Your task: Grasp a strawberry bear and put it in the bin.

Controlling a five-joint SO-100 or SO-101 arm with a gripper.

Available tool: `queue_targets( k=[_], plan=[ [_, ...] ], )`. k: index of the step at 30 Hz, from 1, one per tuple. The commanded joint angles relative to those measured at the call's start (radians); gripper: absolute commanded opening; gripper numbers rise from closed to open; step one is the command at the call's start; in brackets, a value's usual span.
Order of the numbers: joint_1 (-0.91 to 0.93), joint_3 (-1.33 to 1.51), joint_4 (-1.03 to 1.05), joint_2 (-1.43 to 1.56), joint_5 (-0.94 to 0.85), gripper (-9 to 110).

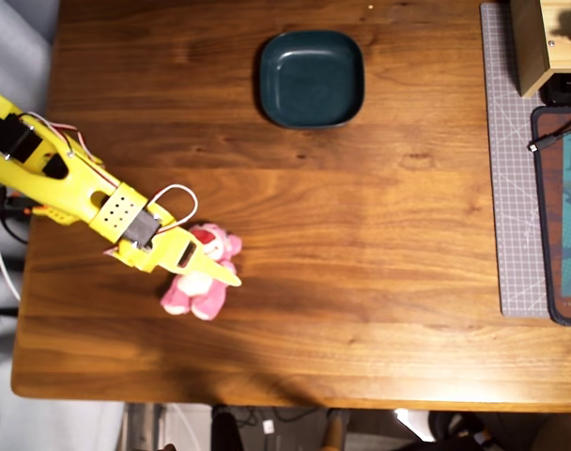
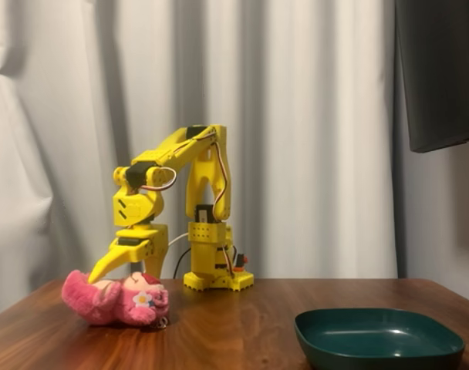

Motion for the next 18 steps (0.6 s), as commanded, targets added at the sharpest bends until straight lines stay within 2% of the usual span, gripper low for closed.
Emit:
queue_targets(
  k=[1,7,10,15,18],
  plan=[
    [-0.006,0.005,-0.046,0.009,-0.008,69],
    [-0.020,0.005,-0.066,0.008,-0.014,68],
    [-0.015,0.000,-0.067,0.008,-0.014,59],
    [-0.005,0.000,-0.069,0.009,-0.014,52],
    [-0.002,-0.008,-0.071,0.008,-0.015,32]
  ],
)
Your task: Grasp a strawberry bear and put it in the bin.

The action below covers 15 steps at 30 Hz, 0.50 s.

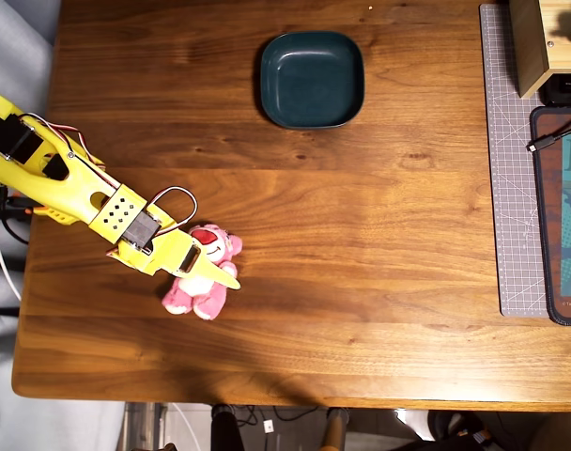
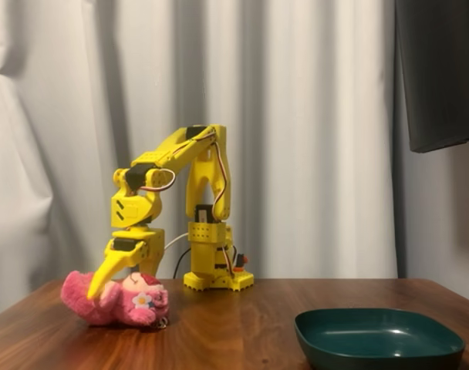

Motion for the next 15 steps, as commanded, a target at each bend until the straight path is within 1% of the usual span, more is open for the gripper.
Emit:
queue_targets(
  k=[1,5,7,8,9,10,11,13,15],
  plan=[
    [0.008,-0.017,-0.011,0.006,-0.017,32],
    [0.009,-0.012,-0.011,0.006,-0.017,37],
    [0.011,-0.009,-0.011,0.006,-0.017,35],
    [0.011,-0.009,-0.011,0.006,-0.017,31],
    [0.011,-0.009,-0.009,0.006,-0.017,22],
    [0.009,-0.009,-0.009,0.006,-0.017,15],
    [0.008,-0.009,-0.009,0.006,-0.017,12],
    [0.015,-0.009,-0.009,0.006,-0.018,2],
    [0.020,-0.009,-0.006,0.006,-0.018,0]
  ],
)
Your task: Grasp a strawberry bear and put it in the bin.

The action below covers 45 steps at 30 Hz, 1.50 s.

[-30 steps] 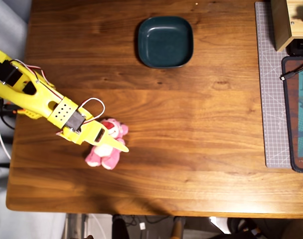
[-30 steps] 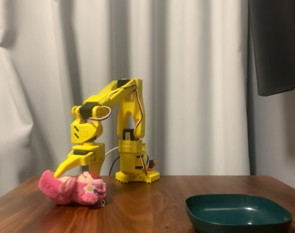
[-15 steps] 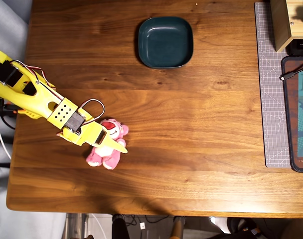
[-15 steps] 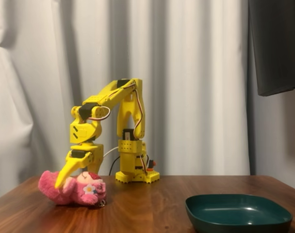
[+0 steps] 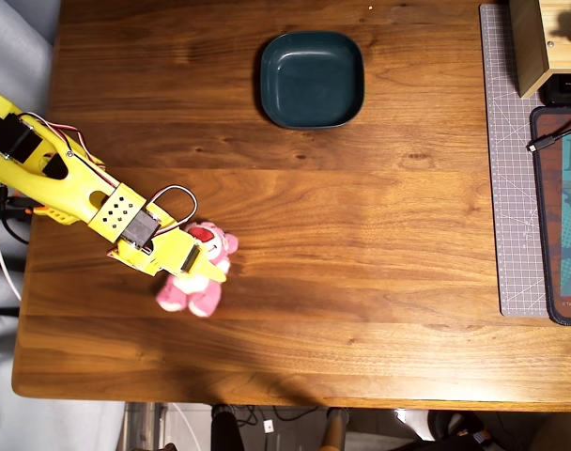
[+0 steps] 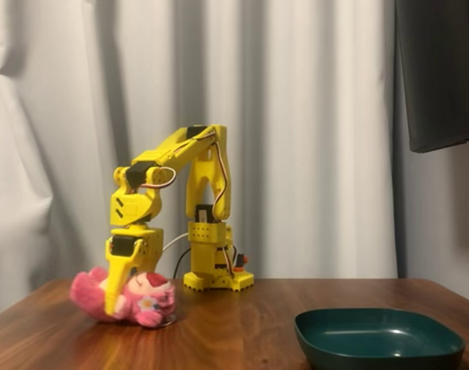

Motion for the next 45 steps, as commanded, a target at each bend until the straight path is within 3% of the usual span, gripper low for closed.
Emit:
queue_targets(
  k=[1,9,17,22,26,33,39,45],
  plan=[
    [0.018,-0.005,0.015,0.005,-0.012,0],
    [0.118,-0.074,0.091,0.109,0.003,0],
    [0.502,-0.259,0.258,0.538,0.066,0],
    [0.696,-0.492,0.354,0.594,0.067,0],
    [0.841,-0.560,0.275,0.586,0.054,0],
    [1.026,-0.563,0.094,0.425,0.052,0],
    [0.979,-0.676,-0.023,0.178,0.052,0],
    [0.913,-0.997,-0.015,-0.158,0.054,0]
  ],
)
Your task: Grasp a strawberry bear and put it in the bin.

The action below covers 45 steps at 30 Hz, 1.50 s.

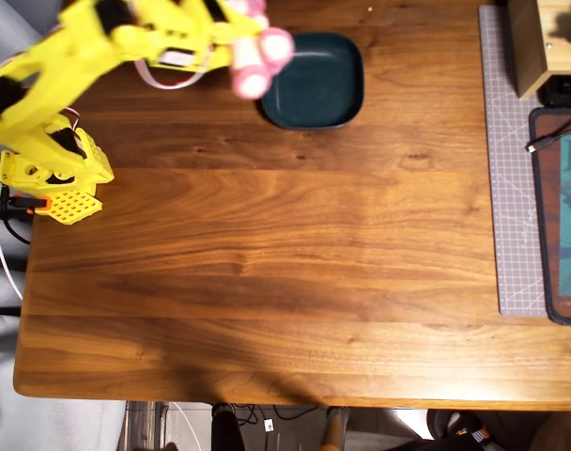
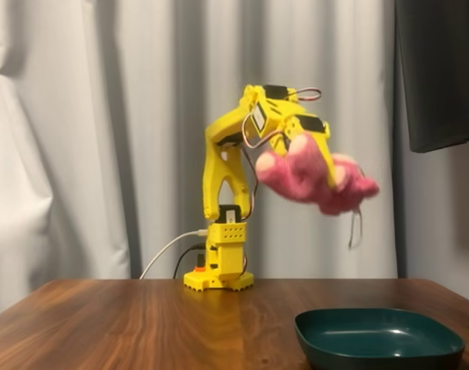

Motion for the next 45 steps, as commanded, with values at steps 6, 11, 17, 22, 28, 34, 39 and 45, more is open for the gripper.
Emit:
queue_targets(
  k=[6,11,17,22,28,34,39,45],
  plan=[
    [-0.023,-0.561,0.081,-0.431,-0.003,0],
    [0.031,-0.779,0.167,-0.601,-0.003,0],
    [0.087,-1.052,0.270,-0.756,0.005,0],
    [0.115,-1.302,0.402,-0.897,0.000,0],
    [0.091,-1.482,0.431,-1.002,-0.005,0],
    [0.037,-1.482,0.413,-1.006,-0.005,8],
    [0.031,-1.489,0.443,-1.006,-0.005,12],
    [0.026,-1.502,0.456,-1.006,-0.006,34]
  ],
)
